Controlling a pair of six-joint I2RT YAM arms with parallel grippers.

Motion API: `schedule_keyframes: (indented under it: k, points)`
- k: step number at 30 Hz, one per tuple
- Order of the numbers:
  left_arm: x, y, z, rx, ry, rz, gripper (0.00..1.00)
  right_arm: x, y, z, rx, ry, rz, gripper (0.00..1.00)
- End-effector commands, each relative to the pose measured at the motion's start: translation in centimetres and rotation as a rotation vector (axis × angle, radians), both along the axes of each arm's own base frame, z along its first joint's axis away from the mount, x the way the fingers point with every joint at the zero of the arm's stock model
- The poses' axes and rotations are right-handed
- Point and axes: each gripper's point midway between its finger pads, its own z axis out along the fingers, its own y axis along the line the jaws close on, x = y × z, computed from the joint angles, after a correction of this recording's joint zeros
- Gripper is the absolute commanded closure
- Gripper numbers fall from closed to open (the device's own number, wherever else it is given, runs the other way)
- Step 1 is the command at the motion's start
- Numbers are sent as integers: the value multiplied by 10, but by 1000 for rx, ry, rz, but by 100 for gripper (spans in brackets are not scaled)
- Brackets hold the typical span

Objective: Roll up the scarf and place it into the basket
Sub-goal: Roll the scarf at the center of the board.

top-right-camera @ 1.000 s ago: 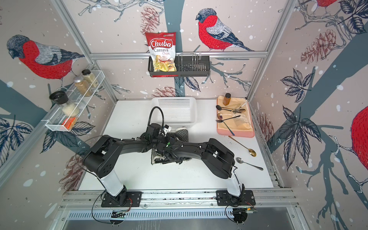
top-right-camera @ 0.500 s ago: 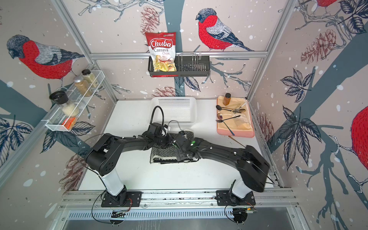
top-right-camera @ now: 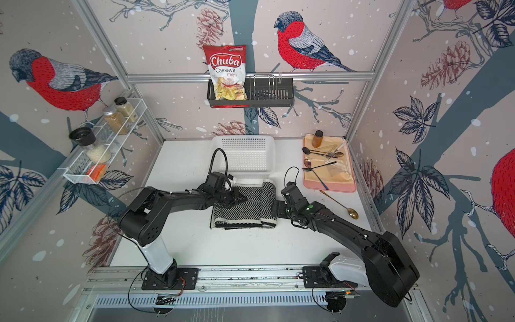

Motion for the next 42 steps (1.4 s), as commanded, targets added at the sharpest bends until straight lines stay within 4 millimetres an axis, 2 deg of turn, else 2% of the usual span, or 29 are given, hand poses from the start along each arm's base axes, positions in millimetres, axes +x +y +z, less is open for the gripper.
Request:
schedule_keyframes:
  k: [1,9,13,18,20,22,25,27,30,34,37,39,42]
  points:
    - [3,-5,16,-28,-43,-27,100,12,6,7,134,-42,-46,11]
    - [4,-10,43,-68,-96,-52,100,32,0,-5,255,-40,-66,16]
    - [3,-12,48,-71,-105,-60,100,35,12,-18,302,4,-13,17]
    - [2,-15,49,-82,-104,-70,100,37,29,-26,371,39,41,28]
    - [1,-16,50,-87,-107,-77,100,36,36,-25,395,42,56,35]
    - [1,-18,53,-89,-115,-85,100,36,42,-24,410,45,69,50]
    - [-1,-17,46,-71,-98,-96,100,38,46,-24,420,49,72,84]
    - [-4,-16,42,-68,-86,-95,100,39,49,-22,418,43,73,100]
    - [-7,-14,39,-66,-78,-95,100,43,51,-16,374,20,67,100]
    - [-7,-11,41,-63,-82,-94,100,47,37,-12,262,3,29,100]
    - [-6,-10,44,-66,-87,-91,100,47,13,-14,123,11,-25,100]
    - [-6,-11,47,-70,-88,-94,100,43,-9,-15,-17,26,-71,100]
    - [-5,-11,52,-76,-99,-94,100,42,-30,0,-171,6,-103,100]
